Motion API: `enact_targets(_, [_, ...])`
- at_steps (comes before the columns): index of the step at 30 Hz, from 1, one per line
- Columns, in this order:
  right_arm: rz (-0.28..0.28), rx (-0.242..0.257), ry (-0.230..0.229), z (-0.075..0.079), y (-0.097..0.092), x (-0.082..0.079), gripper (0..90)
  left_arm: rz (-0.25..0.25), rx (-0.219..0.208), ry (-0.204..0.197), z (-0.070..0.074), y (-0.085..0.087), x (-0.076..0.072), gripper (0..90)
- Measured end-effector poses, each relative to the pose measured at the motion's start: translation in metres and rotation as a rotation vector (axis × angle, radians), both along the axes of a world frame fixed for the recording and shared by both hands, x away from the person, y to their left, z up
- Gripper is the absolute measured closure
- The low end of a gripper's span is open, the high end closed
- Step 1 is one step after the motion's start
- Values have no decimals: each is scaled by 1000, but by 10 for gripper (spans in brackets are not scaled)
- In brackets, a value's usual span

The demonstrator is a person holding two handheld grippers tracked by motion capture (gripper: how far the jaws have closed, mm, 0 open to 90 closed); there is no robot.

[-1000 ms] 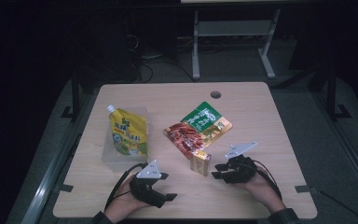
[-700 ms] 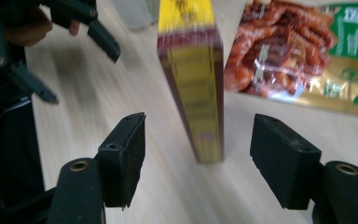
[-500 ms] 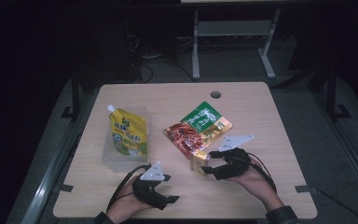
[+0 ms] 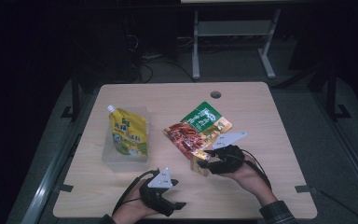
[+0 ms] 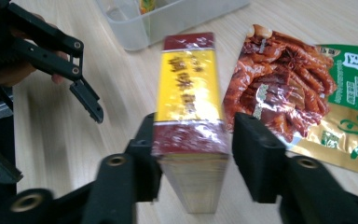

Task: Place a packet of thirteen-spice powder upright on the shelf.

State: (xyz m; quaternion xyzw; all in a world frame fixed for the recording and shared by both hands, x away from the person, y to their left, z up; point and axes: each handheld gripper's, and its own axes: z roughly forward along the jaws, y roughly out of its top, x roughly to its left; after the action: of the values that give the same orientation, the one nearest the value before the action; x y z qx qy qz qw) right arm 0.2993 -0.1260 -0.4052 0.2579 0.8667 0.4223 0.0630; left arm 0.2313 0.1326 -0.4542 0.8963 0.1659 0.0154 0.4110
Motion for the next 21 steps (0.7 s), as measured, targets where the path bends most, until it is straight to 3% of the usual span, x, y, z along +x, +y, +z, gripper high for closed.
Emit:
enact_targets(3, [2, 2, -31, 3, -1, 2, 662, -14, 6, -5, 0, -2, -1, 216])
enact_targets(13, [37, 26, -59, 19, 4, 9, 667, -41, 14, -10, -1, -5, -4, 216])
enact_targets(16, [65, 45, -68, 25, 10, 13, 667, -34, -2, -4, -1, -6, -5, 216])
enact_targets(20, [97, 58, -79, 35, 20, 18, 668, -45, 10, -11, -1, -5, -4, 216])
enact_targets(21, [107, 61, -84, 38, 23, 19, 668, -38, 6, 5, -1, -6, -5, 216])
